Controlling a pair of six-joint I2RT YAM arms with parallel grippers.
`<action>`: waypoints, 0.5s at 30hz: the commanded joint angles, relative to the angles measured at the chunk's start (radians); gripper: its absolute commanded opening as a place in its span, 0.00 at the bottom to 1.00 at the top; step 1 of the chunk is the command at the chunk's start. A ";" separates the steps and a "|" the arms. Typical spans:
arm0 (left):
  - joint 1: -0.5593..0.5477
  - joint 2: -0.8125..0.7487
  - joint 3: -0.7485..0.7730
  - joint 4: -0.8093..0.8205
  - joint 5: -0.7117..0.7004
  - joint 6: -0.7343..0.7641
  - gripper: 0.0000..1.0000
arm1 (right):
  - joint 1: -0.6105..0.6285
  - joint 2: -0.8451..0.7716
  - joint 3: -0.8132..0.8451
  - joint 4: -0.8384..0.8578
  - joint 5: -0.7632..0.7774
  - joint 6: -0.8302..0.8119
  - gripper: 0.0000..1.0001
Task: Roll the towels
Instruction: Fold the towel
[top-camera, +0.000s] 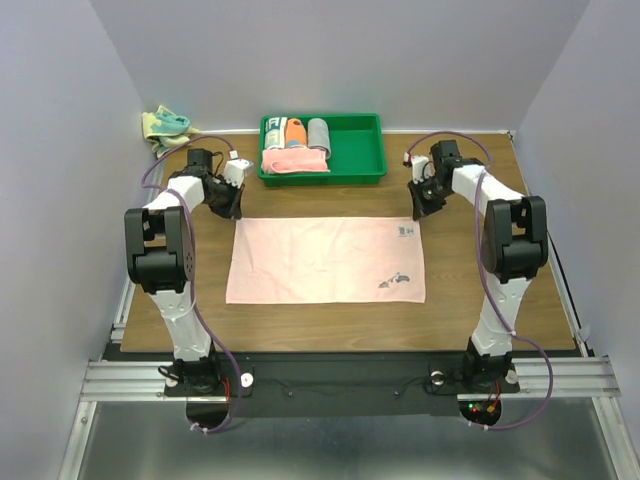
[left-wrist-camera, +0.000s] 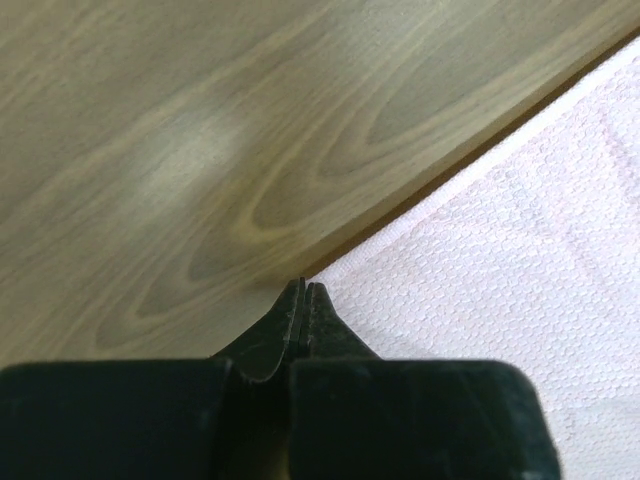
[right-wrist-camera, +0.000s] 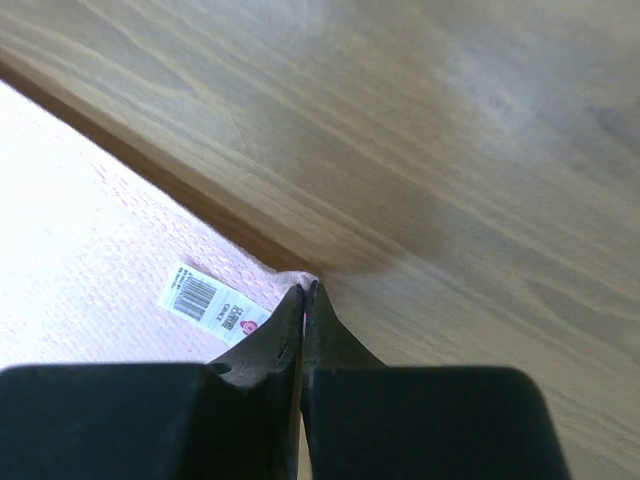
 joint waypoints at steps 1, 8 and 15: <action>0.012 -0.026 0.051 -0.024 0.034 0.006 0.00 | -0.019 -0.008 0.075 -0.002 -0.028 0.007 0.01; 0.020 -0.063 0.068 -0.028 0.060 0.010 0.00 | -0.023 -0.029 0.121 -0.019 -0.054 -0.004 0.00; 0.037 -0.162 0.025 -0.064 0.097 0.082 0.00 | -0.025 -0.143 0.047 -0.043 -0.074 -0.061 0.01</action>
